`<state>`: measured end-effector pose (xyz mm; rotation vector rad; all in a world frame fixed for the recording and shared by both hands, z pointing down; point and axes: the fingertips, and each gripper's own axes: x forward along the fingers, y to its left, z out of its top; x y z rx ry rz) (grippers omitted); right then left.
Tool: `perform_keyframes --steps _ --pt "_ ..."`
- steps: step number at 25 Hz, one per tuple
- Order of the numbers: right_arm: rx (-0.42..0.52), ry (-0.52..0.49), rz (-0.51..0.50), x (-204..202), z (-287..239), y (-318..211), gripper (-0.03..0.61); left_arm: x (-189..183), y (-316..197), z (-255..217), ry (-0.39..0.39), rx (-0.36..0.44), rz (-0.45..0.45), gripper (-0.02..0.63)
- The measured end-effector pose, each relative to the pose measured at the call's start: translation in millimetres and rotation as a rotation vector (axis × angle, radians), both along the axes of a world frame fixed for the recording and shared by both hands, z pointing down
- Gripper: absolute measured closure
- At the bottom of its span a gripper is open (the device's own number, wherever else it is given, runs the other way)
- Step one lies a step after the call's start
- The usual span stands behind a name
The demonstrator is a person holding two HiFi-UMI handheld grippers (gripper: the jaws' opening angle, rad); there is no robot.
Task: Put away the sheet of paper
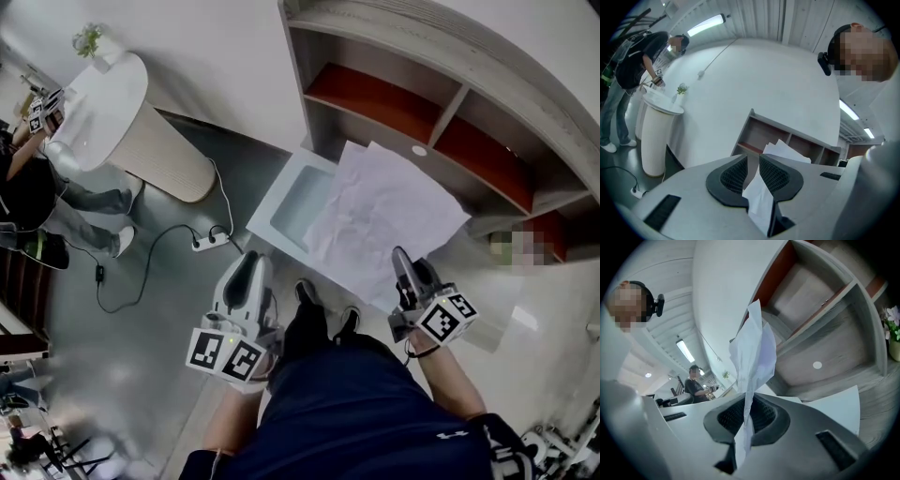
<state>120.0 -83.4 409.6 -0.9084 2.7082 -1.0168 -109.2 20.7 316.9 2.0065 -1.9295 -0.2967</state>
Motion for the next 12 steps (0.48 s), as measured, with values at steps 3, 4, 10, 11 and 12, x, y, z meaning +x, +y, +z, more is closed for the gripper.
perform_keyframes --steps 3,4,10,11,12 --pt "-0.052 0.019 0.01 -16 20 -11 0.563 -22 -14 9 0.018 -0.014 0.006 0.525" --pt "-0.071 0.027 0.016 -21 27 -14 0.563 -30 -19 11 0.024 -0.018 0.009 0.525" --pt "-0.206 0.057 0.086 -38 70 -37 0.563 -59 -60 27 0.063 -0.037 0.062 0.526" --pt "-0.224 0.063 0.102 -38 76 -40 0.563 -61 -67 31 0.07 -0.043 0.075 0.526" --pt "-0.234 0.072 0.117 -38 81 -44 0.563 -64 -74 36 0.076 -0.05 0.088 0.526"
